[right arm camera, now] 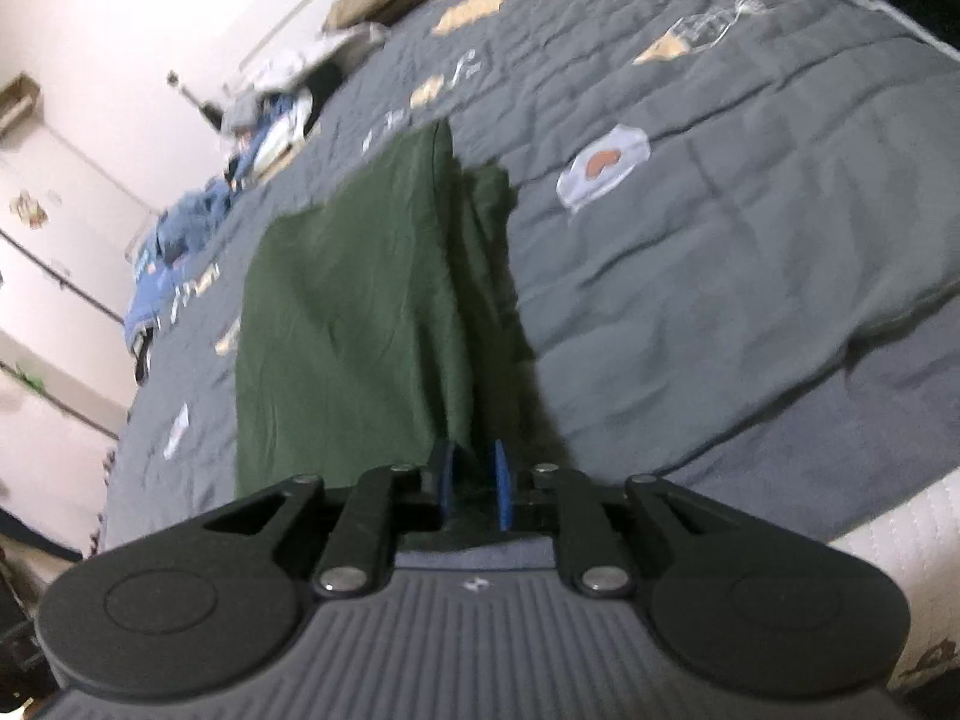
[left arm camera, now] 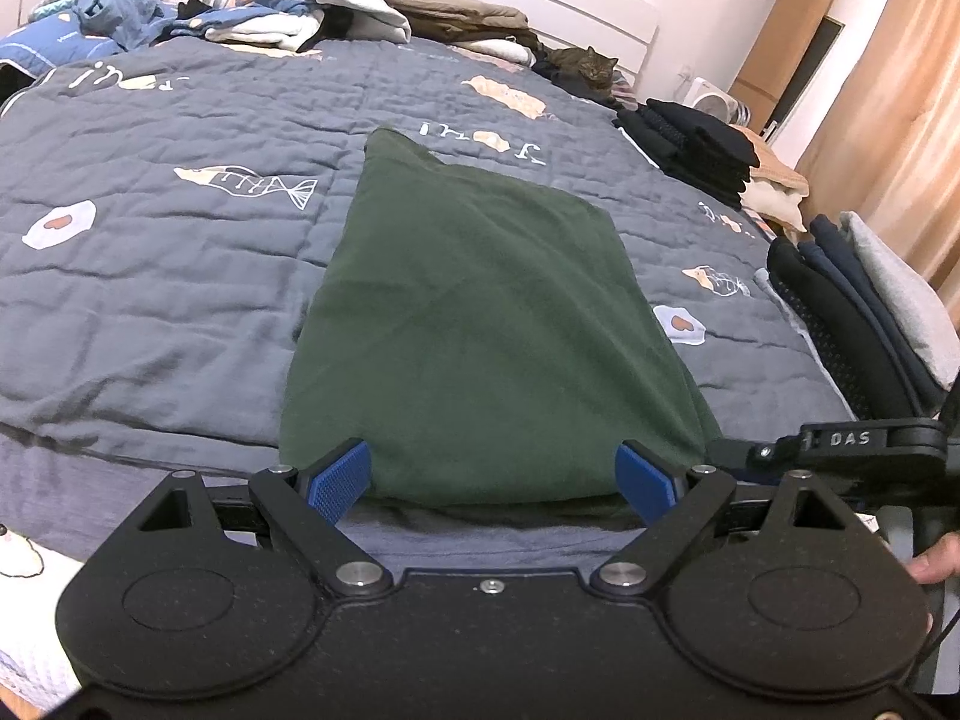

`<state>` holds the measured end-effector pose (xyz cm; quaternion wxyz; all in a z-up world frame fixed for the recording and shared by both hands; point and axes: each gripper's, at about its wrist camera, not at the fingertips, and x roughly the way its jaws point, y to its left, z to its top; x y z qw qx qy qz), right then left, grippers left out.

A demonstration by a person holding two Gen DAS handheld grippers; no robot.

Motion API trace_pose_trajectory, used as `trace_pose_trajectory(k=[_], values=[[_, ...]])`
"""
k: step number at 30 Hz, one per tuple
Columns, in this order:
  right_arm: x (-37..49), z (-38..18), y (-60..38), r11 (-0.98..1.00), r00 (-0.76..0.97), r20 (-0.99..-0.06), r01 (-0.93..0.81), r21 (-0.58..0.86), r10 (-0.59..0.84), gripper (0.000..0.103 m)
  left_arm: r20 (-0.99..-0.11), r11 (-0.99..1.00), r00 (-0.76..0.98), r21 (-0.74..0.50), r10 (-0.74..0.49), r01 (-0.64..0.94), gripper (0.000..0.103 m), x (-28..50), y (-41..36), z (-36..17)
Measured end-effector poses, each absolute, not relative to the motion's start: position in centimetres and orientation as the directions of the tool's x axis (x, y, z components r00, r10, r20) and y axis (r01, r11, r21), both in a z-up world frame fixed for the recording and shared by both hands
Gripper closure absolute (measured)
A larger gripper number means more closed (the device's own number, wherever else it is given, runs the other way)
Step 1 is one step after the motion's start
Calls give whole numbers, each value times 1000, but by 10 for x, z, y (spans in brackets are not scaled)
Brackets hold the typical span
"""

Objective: Fold clothes

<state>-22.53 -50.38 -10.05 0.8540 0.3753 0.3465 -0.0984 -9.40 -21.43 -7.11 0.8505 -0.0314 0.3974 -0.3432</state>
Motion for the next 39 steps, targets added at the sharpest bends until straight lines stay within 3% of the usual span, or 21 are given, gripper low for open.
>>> trace_pose_trajectory(k=[4,8,14,17,23,27,39], values=[[-233,-94,-509,694,761,-646,435,574,57,69,-654,764,453,-319,-606,561,15,-96,-220,-70],[-239,-88,-509,720,776,-631,423,551,27,65,-651,770,468,-305,-598,560,15,-99,-227,-67],[-246,-89,-511,749,761,-649,442,494,-21,64,-647,791,505,-268,-571,551,15,-110,-235,-55],[-248,-84,-512,741,767,-640,448,500,-31,64,-631,781,523,-227,-573,581,5,-120,-237,-51],[-244,-78,-505,765,784,-620,422,486,-39,64,-667,808,550,-136,-503,573,6,-121,-244,-59],[-235,-75,-499,769,792,-611,400,498,-16,64,-640,792,588,-54,-494,608,5,-125,-252,-52],[-212,-66,-497,769,797,-604,390,507,-7,64,-633,776,576,-61,-516,628,5,-108,-262,-45]])
